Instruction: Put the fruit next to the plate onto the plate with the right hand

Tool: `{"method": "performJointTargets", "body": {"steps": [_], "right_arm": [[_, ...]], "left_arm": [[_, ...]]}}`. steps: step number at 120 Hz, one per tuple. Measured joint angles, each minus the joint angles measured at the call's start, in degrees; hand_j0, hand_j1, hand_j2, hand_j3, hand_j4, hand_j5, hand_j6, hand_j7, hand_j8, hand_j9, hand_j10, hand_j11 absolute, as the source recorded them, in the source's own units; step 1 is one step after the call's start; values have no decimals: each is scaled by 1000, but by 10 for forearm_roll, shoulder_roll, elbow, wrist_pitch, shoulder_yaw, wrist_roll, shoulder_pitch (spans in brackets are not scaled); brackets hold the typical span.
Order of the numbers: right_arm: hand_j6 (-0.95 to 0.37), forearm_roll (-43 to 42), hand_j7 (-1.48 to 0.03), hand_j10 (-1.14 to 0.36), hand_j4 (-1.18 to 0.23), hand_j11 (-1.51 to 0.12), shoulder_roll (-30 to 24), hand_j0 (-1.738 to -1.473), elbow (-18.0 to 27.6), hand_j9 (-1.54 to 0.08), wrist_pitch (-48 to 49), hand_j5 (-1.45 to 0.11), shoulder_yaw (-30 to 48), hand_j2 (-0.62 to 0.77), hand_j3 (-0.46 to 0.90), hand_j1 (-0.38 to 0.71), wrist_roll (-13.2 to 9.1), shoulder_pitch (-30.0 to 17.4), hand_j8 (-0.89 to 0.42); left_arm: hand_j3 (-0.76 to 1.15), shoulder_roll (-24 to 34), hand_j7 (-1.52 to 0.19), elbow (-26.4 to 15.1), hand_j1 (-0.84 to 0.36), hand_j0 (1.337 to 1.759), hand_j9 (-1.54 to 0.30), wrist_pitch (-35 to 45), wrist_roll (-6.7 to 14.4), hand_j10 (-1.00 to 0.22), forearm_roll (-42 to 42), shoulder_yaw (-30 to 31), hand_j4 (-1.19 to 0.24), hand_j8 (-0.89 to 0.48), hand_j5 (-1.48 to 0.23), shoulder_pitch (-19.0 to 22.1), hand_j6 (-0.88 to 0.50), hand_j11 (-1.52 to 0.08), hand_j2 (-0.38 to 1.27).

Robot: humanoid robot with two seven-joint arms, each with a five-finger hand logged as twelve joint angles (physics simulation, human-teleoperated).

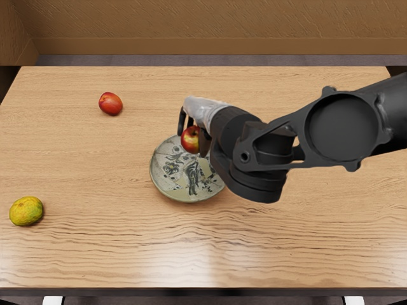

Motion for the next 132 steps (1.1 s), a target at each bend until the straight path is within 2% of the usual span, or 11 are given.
{"method": "performJointTargets", "body": {"steps": [61, 77, 90, 110, 132], "right_arm": [[-439, -1, -823, -621, -617, -841, 43, -1657, -53, -839, 0, -842, -6, 221, 0, 285, 0, -46, -470], [-248, -3, -454, -343, -340, -463, 48, -1658, -62, -462, -1, -464, -6, 111, 0, 4, -1, -50, -264], [-147, -3, -267, -202, -200, -272, 49, -1658, -63, -272, -1, -273, -6, 66, 0, -141, -1, -47, -156], [-65, 0, -118, -89, -89, -120, 25, -1658, -47, -120, -1, -121, 29, 29, 0, -258, -1, -45, -69], [-28, 1, -48, -37, -37, -49, -50, -1658, -16, -49, -1, -49, 167, 12, 0, -312, -1, -112, -29]], "left_arm": [[0, 0, 0, 0, 349, 1658, 0, 0, 0, 0, 0, 0, 0, 0, 0, -1, 0, 0, 0], [0, 0, 0, 0, 349, 1658, 0, 0, 0, 0, 0, 0, 0, 0, 0, -1, 0, 0, 0], [0, 0, 0, 0, 349, 1658, 0, 0, 0, 0, 0, 0, 0, 0, 0, -1, 0, 0, 0], [0, 0, 0, 0, 349, 1658, 0, 0, 0, 0, 0, 0, 0, 0, 0, -1, 0, 0, 0], [0, 0, 0, 0, 349, 1658, 0, 0, 0, 0, 0, 0, 0, 0, 0, 2, 0, 0, 0]]}}
